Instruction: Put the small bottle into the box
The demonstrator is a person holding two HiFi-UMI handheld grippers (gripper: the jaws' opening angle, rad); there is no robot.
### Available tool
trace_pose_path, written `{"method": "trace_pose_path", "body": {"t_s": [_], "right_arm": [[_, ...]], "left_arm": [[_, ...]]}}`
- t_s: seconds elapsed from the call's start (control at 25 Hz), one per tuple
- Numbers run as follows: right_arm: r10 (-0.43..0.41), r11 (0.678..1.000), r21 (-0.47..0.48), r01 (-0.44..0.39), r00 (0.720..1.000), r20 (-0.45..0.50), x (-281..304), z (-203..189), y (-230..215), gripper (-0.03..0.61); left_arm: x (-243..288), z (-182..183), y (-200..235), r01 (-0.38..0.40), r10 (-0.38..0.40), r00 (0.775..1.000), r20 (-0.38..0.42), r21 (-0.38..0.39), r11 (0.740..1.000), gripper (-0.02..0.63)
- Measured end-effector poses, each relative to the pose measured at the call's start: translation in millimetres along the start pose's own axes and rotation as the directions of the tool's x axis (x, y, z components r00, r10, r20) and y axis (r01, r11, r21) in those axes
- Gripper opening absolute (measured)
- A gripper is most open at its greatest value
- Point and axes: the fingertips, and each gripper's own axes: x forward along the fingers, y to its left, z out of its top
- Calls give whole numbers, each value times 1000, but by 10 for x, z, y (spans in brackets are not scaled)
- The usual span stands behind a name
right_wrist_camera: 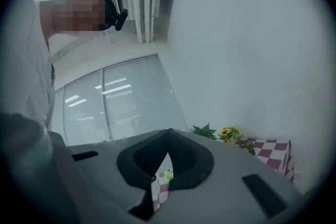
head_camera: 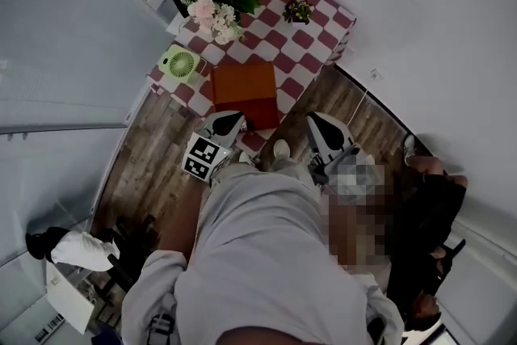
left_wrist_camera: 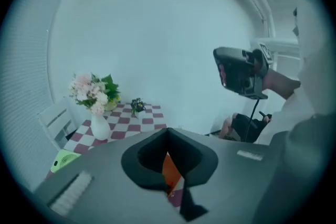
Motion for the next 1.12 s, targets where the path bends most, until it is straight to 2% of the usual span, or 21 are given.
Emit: {"method": "trace_pose_path", "body": {"t_s": [0.12, 0.28, 0.48, 0.68, 0.76, 1.12], "right_arm": [[87, 994, -61, -89, 996, -37, 193, 46, 112, 2], [153, 975, -153, -161, 986, -62, 391, 130, 280, 2], [164, 938, -290, -188, 981, -104, 548, 247, 450, 2], [174, 913, -359, -196, 980, -92, 617, 299, 569, 2], [180, 910, -363, -202, 979, -94, 614, 278, 598, 2], [149, 904, -396, -160, 987, -60, 655, 289, 637, 0]], "left_arm": [[-295, 315, 45, -101, 106, 985, 137, -45, 994, -2], [-722, 615, 62, -200, 217, 934, 284, -90, 976, -2], [-1163, 917, 40, -258, 284, 870, 402, -119, 959, -2], [-1462, 1174, -6, -312, 337, 800, 496, -135, 940, -2], [-1492, 1228, -62, -315, 330, 789, 518, -120, 942, -2], [-1512, 1389, -71, -323, 309, 776, 550, -74, 943, -2]]}}
